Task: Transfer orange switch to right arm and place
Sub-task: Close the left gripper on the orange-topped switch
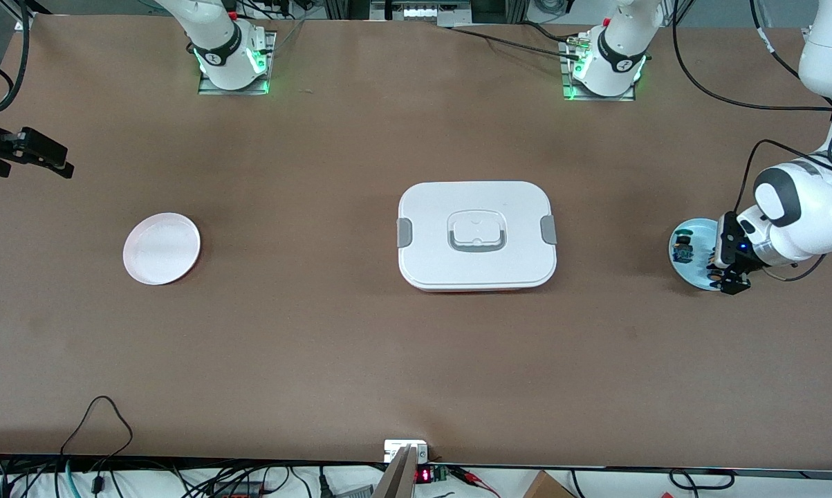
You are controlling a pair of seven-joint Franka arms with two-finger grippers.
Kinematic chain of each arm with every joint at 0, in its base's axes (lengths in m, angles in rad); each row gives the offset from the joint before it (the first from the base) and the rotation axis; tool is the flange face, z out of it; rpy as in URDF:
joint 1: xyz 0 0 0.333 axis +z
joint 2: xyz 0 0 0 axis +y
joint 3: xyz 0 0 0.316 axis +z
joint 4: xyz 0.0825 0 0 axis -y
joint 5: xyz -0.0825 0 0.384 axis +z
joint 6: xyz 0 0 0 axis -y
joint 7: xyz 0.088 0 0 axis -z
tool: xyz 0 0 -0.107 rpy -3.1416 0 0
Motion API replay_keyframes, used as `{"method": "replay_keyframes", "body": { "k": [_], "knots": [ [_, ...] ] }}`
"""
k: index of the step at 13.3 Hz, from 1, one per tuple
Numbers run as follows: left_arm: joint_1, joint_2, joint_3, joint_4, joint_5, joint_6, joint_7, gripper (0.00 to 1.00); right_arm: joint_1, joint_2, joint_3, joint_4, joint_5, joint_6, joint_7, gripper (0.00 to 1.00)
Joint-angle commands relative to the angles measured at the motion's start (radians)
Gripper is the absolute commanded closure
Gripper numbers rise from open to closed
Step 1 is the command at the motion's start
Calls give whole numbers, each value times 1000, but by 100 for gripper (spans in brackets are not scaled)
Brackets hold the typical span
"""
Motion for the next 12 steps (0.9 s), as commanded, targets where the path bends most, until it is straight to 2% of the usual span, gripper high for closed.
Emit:
{"method": "replay_keyframes", "body": {
  "k": [1,6,8,12],
  "knots": [
    [15,9,-14,20,-13,2,36,27,0,-4,0,6,3,0,11,0],
    [15,2,-15,33,-10,-6,74,87,0,-2,0,6,3,-11,10,0],
    [18,-21,-18,44,-15,-33,73,94,0,-2,0,6,3,-11,10,0],
    [32,-69,-41,102,-76,-192,70,100,0,-2,0,6,3,-13,4,0]
  ]
}}
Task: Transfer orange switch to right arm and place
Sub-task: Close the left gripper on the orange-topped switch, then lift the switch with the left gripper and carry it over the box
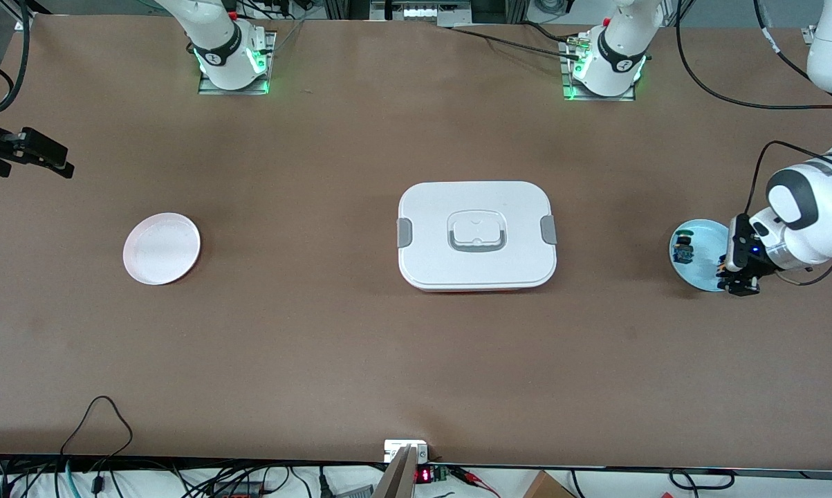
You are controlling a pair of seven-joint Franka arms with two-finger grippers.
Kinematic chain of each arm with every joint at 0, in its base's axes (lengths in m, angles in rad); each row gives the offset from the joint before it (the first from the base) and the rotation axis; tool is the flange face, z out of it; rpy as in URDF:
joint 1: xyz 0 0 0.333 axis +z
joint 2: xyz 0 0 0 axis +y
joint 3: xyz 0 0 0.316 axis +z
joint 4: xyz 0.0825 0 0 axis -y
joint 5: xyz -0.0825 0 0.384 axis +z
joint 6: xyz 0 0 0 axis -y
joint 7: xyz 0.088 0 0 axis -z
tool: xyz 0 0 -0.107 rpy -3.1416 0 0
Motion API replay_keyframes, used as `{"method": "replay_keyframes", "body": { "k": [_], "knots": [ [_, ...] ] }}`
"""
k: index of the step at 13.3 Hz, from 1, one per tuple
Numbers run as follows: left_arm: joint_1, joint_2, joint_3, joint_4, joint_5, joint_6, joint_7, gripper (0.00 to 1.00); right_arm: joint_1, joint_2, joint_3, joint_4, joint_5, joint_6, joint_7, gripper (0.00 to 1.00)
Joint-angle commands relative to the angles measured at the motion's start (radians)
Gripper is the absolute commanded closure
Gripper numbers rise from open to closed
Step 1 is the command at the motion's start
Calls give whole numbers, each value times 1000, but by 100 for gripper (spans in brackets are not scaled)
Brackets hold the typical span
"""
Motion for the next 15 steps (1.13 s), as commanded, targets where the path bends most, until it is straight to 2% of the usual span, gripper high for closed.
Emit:
{"method": "replay_keyframes", "body": {
  "k": [1,6,9,11,15],
  "knots": [
    [18,-52,-52,45,-44,-153,28,100,0,-3,0,6,3,-10,3,0],
    [6,-80,-114,247,-276,-627,3,97,2,-3,0,6,2,-10,3,0],
    [-17,-72,-151,327,-431,-856,-108,100,2,-3,0,6,2,-10,3,0],
    [-20,-54,-184,315,-603,-938,-122,100,2,-3,0,6,2,-10,5,0],
    [-38,-6,-292,299,-952,-952,-126,100,-7,6,-5,6,-1,-10,10,0]
  ]
}}
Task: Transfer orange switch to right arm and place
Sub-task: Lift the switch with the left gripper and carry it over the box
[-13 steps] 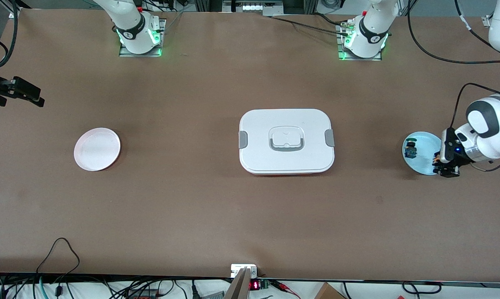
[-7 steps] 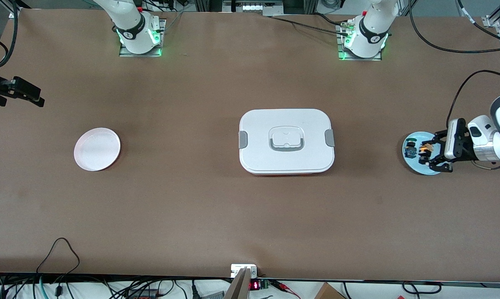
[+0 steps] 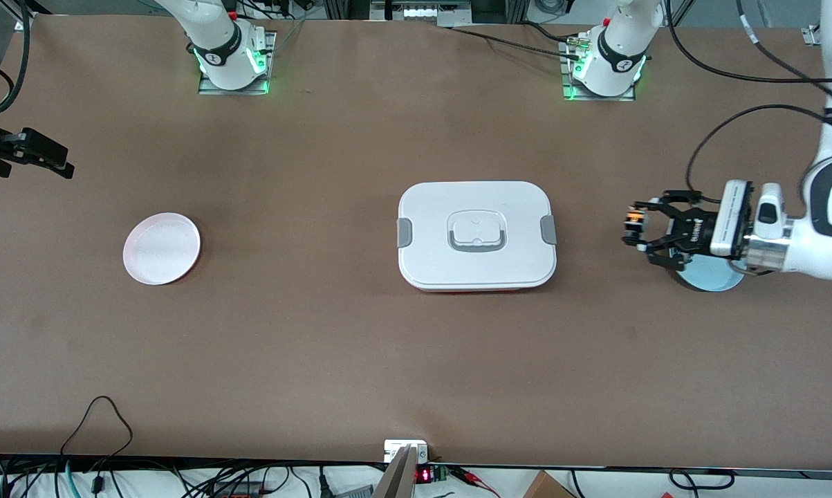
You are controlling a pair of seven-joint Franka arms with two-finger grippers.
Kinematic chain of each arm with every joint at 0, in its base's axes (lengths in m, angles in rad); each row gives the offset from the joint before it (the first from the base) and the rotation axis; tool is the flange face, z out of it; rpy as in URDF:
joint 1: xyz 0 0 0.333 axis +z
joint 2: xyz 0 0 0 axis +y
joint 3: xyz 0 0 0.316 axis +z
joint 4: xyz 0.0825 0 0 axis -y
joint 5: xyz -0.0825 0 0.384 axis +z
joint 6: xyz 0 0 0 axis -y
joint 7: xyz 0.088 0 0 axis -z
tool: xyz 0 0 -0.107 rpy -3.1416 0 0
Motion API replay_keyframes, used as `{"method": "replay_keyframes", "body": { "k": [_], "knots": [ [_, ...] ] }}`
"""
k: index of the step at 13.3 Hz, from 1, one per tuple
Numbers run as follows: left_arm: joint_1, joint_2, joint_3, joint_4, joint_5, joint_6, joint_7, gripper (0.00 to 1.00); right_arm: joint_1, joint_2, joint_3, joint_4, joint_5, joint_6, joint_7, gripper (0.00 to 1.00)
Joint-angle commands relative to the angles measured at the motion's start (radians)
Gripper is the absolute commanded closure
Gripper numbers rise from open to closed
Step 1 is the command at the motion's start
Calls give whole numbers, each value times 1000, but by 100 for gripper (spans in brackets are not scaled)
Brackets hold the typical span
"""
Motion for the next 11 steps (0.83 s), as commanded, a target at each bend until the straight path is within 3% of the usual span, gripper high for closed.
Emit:
{"method": "replay_keyframes", "body": {
  "k": [1,4,6,9,11],
  "knots": [
    [-25,29,-50,2,-213,-14,-13,100,-8,2,-5,3,-1,-10,6,0],
    [-98,-6,-72,0,-350,53,-67,100,-5,1,-5,6,0,-6,8,0],
    [-102,-49,-154,-44,-396,181,-76,100,-8,5,-5,6,4,-10,11,0],
    [-100,-147,-289,-194,-595,402,-75,100,-22,6,-13,-2,8,-13,-43,0],
    [-99,-176,-354,-240,-689,487,-67,100,-25,11,-17,-6,100,-12,-112,0]
  ]
}}
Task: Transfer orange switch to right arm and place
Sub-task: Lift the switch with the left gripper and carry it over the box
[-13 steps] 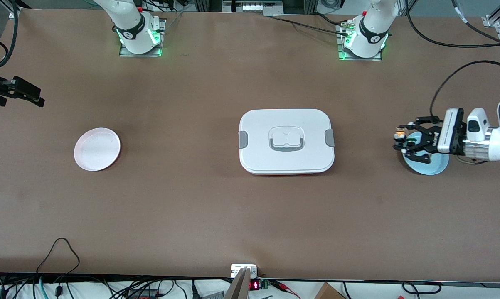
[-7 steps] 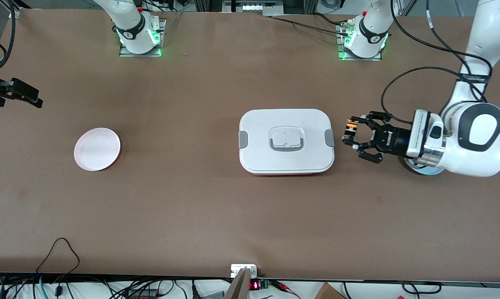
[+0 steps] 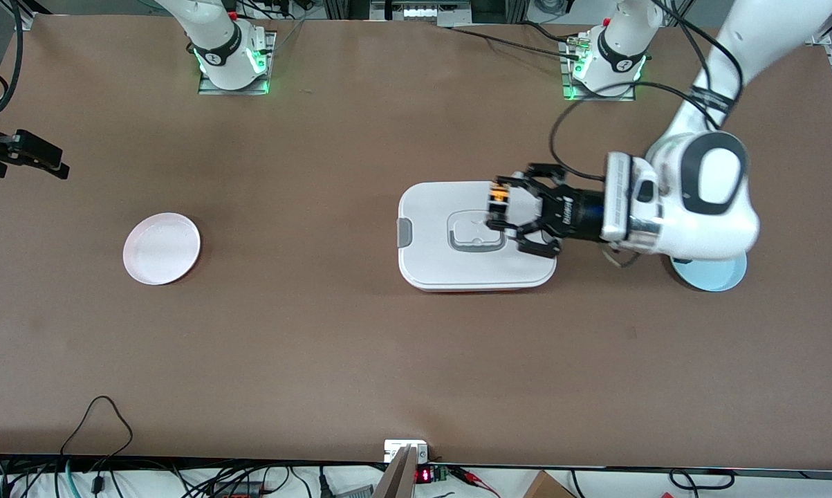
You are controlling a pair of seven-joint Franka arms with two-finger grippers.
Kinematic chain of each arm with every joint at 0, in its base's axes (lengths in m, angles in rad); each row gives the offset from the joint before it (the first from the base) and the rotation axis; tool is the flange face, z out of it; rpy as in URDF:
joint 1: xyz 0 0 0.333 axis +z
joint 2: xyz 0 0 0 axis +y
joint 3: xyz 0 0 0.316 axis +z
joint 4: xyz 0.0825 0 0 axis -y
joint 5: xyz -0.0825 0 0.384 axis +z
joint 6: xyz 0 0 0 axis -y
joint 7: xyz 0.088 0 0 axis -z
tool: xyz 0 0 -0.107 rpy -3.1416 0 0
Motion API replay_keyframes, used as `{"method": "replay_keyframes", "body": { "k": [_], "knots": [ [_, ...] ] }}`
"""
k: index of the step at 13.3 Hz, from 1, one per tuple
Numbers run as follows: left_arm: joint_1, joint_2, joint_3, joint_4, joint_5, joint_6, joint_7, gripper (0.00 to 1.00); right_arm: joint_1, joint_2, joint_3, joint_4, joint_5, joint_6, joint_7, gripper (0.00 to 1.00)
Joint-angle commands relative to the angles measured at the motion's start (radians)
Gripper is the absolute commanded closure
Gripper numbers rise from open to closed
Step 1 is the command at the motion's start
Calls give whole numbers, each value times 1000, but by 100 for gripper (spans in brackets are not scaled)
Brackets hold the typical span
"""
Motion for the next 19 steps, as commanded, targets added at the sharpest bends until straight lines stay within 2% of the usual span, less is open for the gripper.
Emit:
{"method": "replay_keyframes", "body": {
  "k": [1,3,8,11,13,14,16,19],
  "knots": [
    [17,-93,-51,-97,-91,75,8,100,-12,15,-3,0,145,-1,-65,0],
    [20,-113,-70,-100,-106,76,2,100,-15,35,-9,0,325,5,-62,0],
    [24,-125,-71,-100,-114,76,3,100,-27,112,-9,1,696,13,-63,0],
    [24,-125,-71,-100,-114,75,3,100,-22,187,-6,-5,1048,-10,-68,0],
    [29,-125,-71,-100,-114,72,2,100,-15,205,-5,-72,1241,-7,-69,0],
    [36,-127,-71,-104,-114,67,2,100,13,205,-5,-106,1302,2,-85,0],
    [53,-157,-73,-138,-114,55,2,100,65,205,-5,-117,1349,22,-85,0],
    [108,-206,-73,-187,-114,-40,-7,100,184,236,-5,-117,1489,31,-86,0]
  ]
}}
